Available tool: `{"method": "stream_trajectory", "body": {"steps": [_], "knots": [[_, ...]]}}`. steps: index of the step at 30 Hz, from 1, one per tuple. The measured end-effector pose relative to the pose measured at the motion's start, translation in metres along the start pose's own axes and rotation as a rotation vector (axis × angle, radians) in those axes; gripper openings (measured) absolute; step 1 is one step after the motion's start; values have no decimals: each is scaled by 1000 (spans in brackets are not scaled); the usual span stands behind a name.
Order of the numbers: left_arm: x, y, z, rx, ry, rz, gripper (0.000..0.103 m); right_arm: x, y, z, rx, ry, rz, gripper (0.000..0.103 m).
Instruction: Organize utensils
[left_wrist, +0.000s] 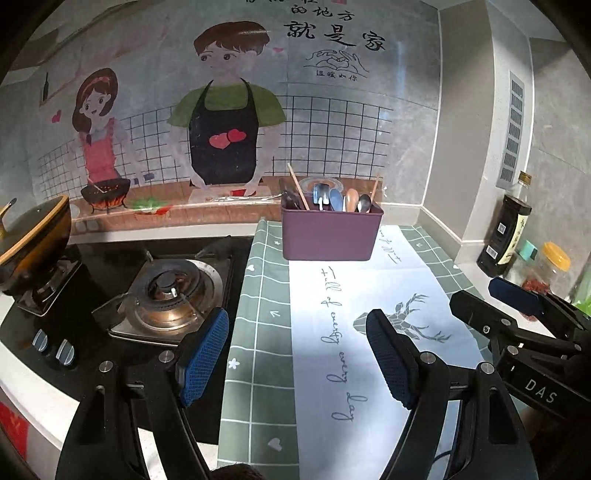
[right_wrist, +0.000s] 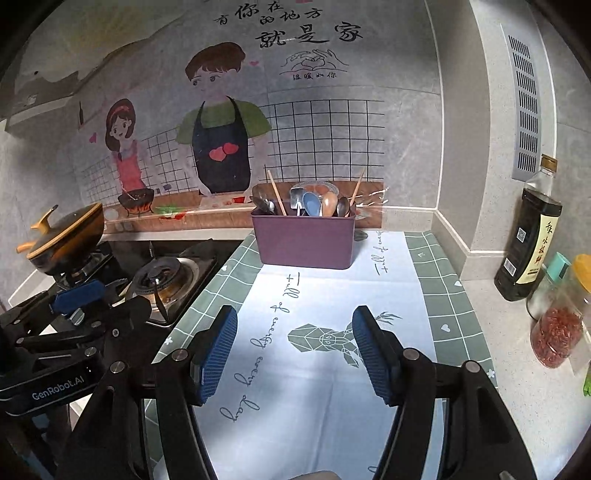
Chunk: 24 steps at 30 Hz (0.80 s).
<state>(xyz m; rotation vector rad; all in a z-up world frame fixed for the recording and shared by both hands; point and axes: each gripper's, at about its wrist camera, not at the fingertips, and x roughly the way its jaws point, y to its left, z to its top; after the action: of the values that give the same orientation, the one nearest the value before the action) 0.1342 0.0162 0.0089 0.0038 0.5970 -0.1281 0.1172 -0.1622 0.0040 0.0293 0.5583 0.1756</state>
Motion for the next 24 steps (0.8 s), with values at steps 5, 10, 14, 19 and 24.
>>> {"method": "stream_trajectory", "body": {"steps": [5,10,14,19,24], "knots": [[-2,0,0,1,0,3,77,-3,-2,0,11,-7,-2,62],[-2,0,0,-6,0,4,77,-3,-3,1,11,-7,-4,62],[-3,0,0,-8,3,7,77,-4,-3,1,1,-4,-4,62],[0,2,0,-1,13,4,77,-2,-1,1,-5,1,-5,62],[4,3,1,0,22,8,77,0,-1,1,-3,4,-5,62]]}}
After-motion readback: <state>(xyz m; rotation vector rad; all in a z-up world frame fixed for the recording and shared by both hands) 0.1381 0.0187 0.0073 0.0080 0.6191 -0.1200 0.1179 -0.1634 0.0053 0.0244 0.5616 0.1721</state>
